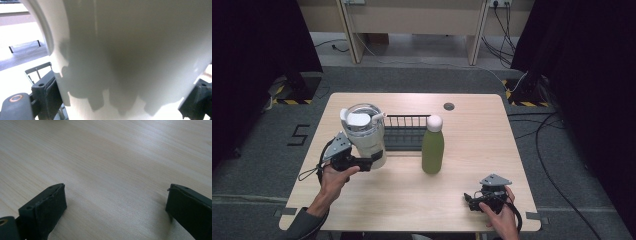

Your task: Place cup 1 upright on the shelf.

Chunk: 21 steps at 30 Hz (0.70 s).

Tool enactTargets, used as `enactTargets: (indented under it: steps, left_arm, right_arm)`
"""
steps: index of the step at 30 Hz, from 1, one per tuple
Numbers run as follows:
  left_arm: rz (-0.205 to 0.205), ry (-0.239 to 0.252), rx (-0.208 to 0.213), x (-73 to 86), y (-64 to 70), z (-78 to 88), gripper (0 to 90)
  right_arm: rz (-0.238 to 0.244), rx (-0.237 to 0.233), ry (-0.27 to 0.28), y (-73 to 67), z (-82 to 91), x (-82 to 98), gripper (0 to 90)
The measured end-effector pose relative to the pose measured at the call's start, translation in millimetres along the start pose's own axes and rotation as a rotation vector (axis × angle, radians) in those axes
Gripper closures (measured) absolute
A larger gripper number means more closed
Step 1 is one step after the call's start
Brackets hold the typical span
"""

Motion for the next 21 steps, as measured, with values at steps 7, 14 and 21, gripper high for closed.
enactTargets:
  steps: [7,14,21]
  left_arm:
    - [-0.001,0.000,0.007,-11.2,-3.6,-8.5,10.6]
    - [0.000,-0.001,0.011,-24.7,-12.1,-14.7,10.6]
    - [0.017,0.005,0.002,-41.1,-25.5,-23.0,10.6]
  right_arm:
    - [0.000,0.000,0.000,0.0,0.0,0.0,3.2]
    - [-0.001,0.000,-0.003,-0.1,0.2,0.2,3.2]
    - [-0.001,0.000,-0.002,0.0,0.1,0.2,3.1]
Point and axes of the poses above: each handheld gripper's, and its own axes: z roughly backward along the jaws, x roughly out of its underside, y roughly to its right, the point moved 10 cm from there along -z, roughly forward along the jaws, and after that the axes turned 6 degrees about -x, right-handed, at the moved point
